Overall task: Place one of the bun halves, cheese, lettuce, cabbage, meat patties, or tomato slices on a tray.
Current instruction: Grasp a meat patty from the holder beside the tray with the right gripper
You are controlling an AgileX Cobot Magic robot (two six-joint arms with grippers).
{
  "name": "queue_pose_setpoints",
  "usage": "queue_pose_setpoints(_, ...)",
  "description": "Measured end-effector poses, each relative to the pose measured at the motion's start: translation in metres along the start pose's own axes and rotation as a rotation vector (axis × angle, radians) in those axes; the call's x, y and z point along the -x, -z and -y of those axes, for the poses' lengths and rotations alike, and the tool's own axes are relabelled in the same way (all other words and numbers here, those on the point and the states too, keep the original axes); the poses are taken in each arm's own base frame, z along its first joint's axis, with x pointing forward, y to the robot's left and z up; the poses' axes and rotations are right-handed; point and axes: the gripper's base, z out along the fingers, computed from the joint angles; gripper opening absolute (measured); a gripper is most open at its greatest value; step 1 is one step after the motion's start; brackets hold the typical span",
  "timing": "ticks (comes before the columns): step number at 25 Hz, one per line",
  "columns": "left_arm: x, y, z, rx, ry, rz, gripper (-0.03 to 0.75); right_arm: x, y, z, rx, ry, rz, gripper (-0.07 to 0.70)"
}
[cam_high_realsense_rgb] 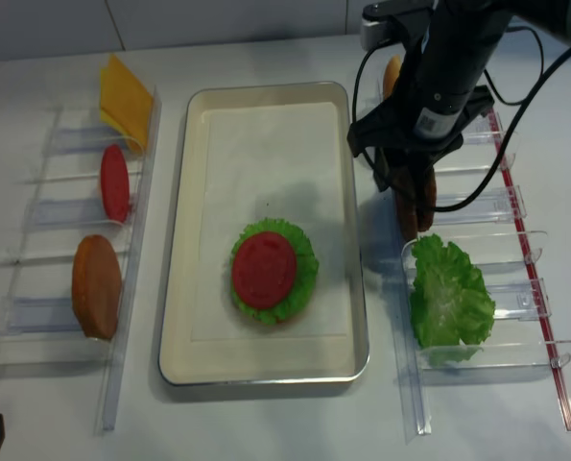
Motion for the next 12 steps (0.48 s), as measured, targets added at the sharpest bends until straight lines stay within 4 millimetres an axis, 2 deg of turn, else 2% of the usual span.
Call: queue_pose_setpoints(12, 0.0, 0.0, 0.0, 0.0, 0.0, 0.0, 0.396, 0.0005, -0.0013, 0.0036, -0.037, -0.026, -0.001, 0.38)
